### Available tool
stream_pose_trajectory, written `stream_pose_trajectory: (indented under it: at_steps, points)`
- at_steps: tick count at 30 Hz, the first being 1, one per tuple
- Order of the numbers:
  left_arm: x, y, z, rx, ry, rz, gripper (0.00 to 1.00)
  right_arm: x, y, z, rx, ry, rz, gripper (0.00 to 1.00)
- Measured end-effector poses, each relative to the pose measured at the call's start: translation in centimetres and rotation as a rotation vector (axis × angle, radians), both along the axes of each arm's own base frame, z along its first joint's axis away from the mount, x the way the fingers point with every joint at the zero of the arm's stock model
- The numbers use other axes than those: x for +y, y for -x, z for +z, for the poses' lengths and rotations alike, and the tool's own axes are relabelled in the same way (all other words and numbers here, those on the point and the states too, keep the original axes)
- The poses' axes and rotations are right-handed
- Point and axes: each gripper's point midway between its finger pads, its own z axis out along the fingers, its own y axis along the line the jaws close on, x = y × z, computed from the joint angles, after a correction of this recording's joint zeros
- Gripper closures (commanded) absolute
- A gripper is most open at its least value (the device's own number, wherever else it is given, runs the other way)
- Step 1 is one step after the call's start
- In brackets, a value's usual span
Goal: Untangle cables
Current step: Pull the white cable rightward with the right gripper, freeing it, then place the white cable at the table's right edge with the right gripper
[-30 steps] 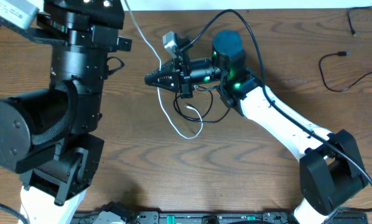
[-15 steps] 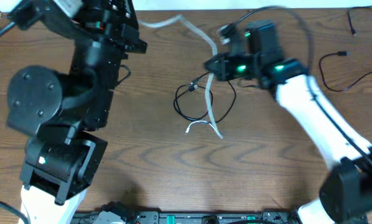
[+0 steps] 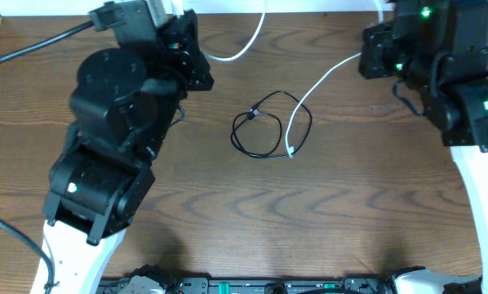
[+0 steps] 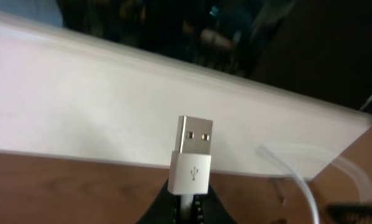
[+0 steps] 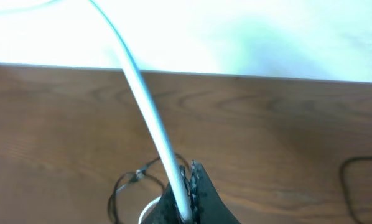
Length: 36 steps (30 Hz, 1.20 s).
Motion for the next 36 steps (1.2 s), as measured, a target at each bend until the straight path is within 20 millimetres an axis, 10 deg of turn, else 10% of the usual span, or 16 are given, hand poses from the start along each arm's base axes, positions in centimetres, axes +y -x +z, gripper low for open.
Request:
stream_pose_trajectory:
  at_steps: [13,24,36]
  points:
    - [-0.1,-0.3,-4.7,0.159,-0.094,-0.004,0.32,-6.0,3.9,6.6,-0.117,0.091,-0.173,0.99]
    - [-0.3,-0.6,-6.5,0.223,-0.122,-0.004,0.30,-13.3,4.6,4.0,0.006,0.168,-0.396,0.99]
    - [-0.3,-0.7,-6.5,0.222,-0.122,-0.005,0.30,-27.1,7.6,5.0,-0.011,0.159,-0.798,0.99]
